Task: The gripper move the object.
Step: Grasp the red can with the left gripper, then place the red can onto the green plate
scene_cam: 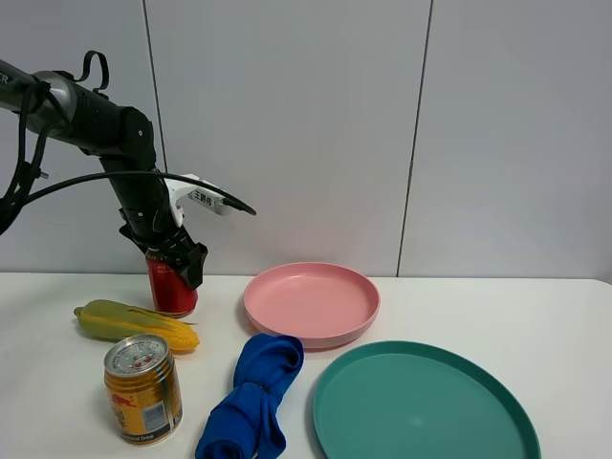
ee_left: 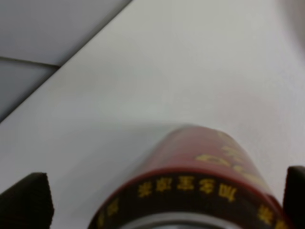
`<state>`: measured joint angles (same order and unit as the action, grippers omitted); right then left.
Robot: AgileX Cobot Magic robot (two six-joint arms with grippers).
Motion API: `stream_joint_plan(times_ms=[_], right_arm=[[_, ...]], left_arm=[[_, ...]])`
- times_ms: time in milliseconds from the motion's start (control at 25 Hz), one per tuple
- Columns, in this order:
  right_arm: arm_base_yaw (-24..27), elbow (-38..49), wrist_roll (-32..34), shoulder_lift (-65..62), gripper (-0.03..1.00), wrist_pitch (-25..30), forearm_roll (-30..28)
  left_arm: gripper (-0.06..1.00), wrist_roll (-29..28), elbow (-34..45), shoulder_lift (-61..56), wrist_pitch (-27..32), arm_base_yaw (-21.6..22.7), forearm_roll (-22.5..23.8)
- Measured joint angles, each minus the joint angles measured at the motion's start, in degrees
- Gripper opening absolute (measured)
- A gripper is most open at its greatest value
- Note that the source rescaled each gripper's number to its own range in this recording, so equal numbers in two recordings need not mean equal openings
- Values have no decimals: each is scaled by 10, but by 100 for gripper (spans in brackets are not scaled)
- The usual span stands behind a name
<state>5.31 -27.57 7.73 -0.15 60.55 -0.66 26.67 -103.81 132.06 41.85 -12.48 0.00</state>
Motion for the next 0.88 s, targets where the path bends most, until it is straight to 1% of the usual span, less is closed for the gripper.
stream_joint_plan(times_ms=[40,120,240,280,320,360,640,720,800,880], right_arm=[[0,0,0,0,100,0,0],[0,0,0,0,100,0,0],[0,0,0,0,100,0,0],[0,0,0,0,100,0,0],[0,0,0,0,100,0,0],[0,0,0,0,100,0,0],[0,0,0,0,100,0,0],[0,0,0,0,100,0,0],[0,0,0,0,100,0,0],[0,0,0,0,100,0,0]], left_arm=[[84,0,0,2,0,0,0],[61,1,-1,6,2,0,0],[12,1,-1,9,5,0,-5],[5,1,-2,9,6,-1,-6],[2,1,-2,9,5,-1,-6],[1,1,-2,9,5,-1,-6],[1,2,-8,9,13,-1,-6],[1,2,-23,9,43,-1,-6],[1,2,-50,9,91,-1,-4],[0,2,-95,8,144,-4,0]])
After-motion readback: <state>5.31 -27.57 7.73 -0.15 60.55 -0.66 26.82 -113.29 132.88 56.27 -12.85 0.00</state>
